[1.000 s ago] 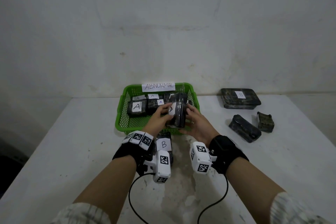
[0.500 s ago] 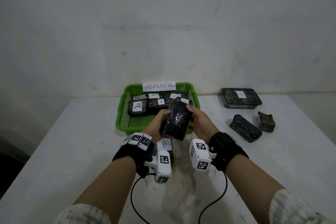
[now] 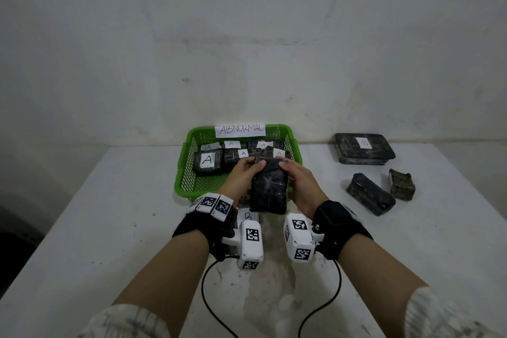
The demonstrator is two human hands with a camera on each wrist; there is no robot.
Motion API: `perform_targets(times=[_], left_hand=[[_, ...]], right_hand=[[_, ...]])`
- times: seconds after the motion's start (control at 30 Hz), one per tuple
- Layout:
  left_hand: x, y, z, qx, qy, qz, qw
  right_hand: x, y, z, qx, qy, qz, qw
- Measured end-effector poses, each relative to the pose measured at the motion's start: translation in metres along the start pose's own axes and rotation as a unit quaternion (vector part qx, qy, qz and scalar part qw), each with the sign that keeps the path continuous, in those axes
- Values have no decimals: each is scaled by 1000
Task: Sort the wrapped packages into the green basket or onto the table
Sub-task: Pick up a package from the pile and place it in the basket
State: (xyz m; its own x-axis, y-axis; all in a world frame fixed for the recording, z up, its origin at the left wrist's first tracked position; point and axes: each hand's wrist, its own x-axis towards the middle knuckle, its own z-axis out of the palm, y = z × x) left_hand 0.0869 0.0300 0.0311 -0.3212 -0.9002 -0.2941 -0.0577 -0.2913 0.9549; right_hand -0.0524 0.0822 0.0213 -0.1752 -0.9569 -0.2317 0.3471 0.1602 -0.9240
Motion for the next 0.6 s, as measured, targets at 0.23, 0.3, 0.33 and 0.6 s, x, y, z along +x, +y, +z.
perform_targets(times=[0.23, 0.3, 0.33, 0.6], left_hand=[[-2, -1, 2, -15, -24, 6, 1000], [-3, -1, 1, -20, -32, -1, 999], [-3, -2, 1, -13, -31, 0, 999], [-9, 0, 0, -43, -36, -7, 998]], right_hand=[[3, -2, 2, 26, 25, -17, 999], [2, -2, 3, 23, 30, -24, 999], [2, -1, 3, 22, 31, -27, 999], [0, -1, 2, 26, -1, -12, 1000]])
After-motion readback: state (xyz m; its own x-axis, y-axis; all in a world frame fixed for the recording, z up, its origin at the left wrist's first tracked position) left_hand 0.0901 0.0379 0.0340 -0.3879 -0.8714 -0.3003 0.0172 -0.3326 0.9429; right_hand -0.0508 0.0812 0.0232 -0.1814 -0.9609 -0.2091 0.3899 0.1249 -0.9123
